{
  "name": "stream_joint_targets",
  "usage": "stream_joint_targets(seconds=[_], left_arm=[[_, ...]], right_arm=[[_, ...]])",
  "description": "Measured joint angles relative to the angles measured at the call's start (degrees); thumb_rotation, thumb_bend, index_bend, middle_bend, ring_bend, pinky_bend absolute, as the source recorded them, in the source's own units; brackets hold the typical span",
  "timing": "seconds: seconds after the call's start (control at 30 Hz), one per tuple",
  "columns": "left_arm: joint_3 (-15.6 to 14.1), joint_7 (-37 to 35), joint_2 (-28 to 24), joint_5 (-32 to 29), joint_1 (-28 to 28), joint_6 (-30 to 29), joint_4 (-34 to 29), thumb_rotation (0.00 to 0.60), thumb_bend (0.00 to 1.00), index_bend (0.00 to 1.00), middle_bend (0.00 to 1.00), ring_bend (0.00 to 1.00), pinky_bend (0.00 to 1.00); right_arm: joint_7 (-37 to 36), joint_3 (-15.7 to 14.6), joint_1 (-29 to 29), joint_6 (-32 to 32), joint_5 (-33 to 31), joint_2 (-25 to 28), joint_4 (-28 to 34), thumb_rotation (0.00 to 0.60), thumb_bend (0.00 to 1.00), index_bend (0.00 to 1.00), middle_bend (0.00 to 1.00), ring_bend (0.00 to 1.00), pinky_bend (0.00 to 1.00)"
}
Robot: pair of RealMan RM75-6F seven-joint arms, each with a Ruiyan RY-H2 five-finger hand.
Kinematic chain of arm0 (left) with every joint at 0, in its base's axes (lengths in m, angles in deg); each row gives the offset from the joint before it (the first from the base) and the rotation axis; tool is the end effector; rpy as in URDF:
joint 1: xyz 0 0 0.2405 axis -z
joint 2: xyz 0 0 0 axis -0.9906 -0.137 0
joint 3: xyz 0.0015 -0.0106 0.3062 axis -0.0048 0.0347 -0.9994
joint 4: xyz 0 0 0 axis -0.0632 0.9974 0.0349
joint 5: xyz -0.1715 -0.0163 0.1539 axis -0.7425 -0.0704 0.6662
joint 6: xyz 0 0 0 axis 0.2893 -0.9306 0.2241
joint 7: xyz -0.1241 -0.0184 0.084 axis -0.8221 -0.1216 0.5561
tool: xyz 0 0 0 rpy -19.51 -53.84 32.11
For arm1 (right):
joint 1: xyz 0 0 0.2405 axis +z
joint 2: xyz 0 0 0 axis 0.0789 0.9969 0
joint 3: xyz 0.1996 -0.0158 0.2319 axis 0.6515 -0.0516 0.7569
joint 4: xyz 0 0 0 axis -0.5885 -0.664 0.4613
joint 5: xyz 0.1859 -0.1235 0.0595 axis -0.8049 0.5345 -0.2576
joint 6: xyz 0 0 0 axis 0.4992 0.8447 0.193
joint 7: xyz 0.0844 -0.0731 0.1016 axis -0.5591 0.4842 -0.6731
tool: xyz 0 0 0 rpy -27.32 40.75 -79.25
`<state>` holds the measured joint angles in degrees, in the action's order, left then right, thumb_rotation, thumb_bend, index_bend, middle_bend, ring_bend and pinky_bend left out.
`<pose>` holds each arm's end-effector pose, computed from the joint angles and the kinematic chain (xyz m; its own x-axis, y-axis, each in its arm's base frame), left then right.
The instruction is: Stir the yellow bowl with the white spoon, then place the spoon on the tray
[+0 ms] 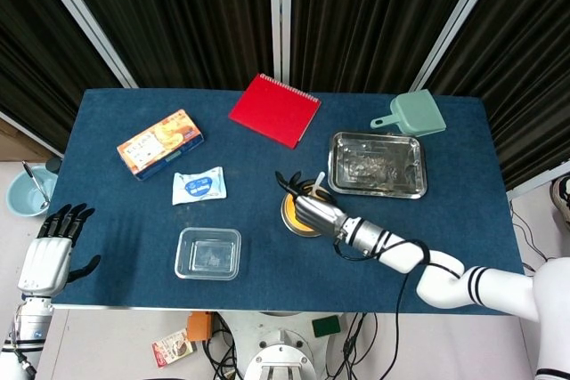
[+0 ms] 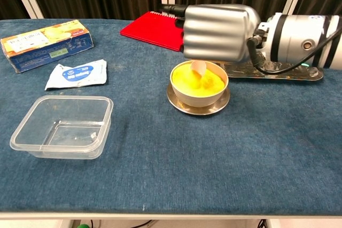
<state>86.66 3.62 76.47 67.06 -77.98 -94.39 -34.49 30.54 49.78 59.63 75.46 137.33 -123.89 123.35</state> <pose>-0.3823 0.1823 0.1050 0.4121 0.0246 0.9108 0.9111 -0.0173 -0.4118 -0.1024 -0.3881 -0.0373 0.6203 0.7827 -0.0520 0.5072 -0.3496 0.7877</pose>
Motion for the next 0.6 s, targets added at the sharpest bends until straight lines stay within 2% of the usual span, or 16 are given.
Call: stream_joint_targets(seconds=[0.37, 0.47, 0.6], left_arm=[[0.4, -1.1, 1.9, -0.4, 0.6, 0.8, 2.2, 0.600, 0.19, 0.16, 0.12, 0.06, 0.15], [0.6, -1.0, 2.2, -0.5, 0.7, 0.9, 2.5, 0.600, 0.19, 0.16, 0.12, 0.06, 0.15], [0.6, -1.0, 2.4, -0.6, 0.8, 1.0, 2.7, 0.600, 0.19, 0.16, 0.12, 0.06, 0.15]], right_arm=[[11.6, 2.4, 3.2, -6.5, -2.7, 3.7, 4.9, 0.600, 0.58, 0.79, 0.55, 0.33, 0.05], [14.7, 2.8, 3.2, -7.7, -4.7, 4.1, 5.7, 0.600, 0.58, 0.79, 0.55, 0.33, 0.07], [18.7, 3.1, 3.5, -9.1, -7.8, 4.2, 6.5, 0.600, 0.58, 0.80, 0.55, 0.33, 0.06]])
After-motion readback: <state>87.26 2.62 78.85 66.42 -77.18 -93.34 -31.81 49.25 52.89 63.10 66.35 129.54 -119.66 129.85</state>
